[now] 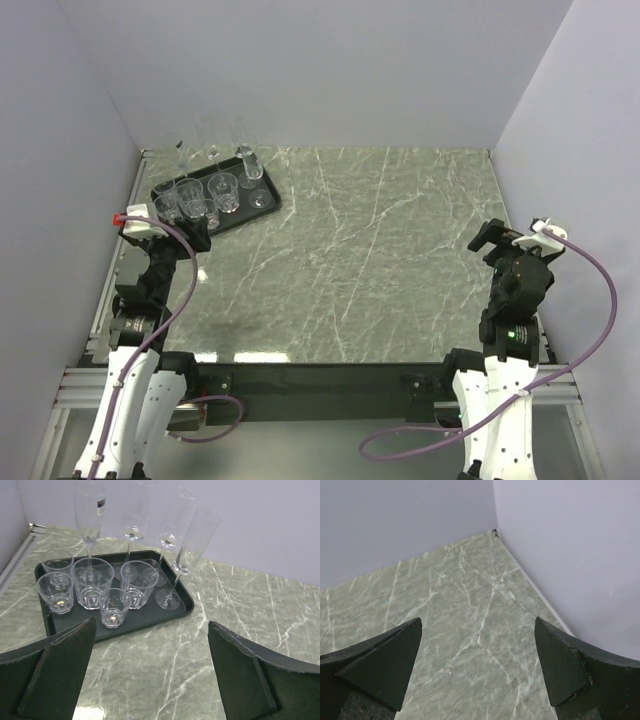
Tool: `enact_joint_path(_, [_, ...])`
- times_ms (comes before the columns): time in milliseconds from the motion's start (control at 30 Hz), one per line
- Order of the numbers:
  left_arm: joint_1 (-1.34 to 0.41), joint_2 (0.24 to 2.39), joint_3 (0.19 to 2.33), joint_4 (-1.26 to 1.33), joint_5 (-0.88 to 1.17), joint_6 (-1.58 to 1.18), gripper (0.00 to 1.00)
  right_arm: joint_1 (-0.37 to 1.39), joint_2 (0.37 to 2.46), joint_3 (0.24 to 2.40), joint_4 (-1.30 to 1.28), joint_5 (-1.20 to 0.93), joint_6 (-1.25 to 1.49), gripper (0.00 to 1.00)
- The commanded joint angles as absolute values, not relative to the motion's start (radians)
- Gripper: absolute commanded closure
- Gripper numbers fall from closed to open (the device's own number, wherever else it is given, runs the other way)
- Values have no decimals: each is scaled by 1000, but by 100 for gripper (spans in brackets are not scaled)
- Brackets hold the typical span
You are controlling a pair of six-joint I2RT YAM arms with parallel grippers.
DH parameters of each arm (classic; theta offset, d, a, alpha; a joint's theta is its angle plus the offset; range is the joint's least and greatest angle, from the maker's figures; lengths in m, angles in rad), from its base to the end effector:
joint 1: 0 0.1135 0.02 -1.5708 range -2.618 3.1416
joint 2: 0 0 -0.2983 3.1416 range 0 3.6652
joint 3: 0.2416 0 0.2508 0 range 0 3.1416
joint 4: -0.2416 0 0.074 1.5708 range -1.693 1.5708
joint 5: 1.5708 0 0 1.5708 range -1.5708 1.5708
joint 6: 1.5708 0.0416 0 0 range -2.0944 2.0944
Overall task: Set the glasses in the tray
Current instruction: Place the glass into the tray
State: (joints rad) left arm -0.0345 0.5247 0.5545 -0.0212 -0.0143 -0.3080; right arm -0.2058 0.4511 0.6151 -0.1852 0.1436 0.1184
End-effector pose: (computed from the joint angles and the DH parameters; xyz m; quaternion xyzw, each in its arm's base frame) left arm 0.1190 -0.0035 0.3312 -0.1010 0.6968 -0.1161 0.7006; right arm 0.0939 -0.0257 0.3401 0.1646 0.6953 -0.0817 0.6949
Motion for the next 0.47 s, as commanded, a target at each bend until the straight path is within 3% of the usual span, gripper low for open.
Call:
enact_joint_path(0, [-37, 505, 545, 17, -67, -290, 1, -222, 452, 614, -140, 202, 133, 0])
enact_joint_path(433, [-38, 506, 531, 22, -117, -299, 1, -245, 474, 614, -150, 172, 109, 0])
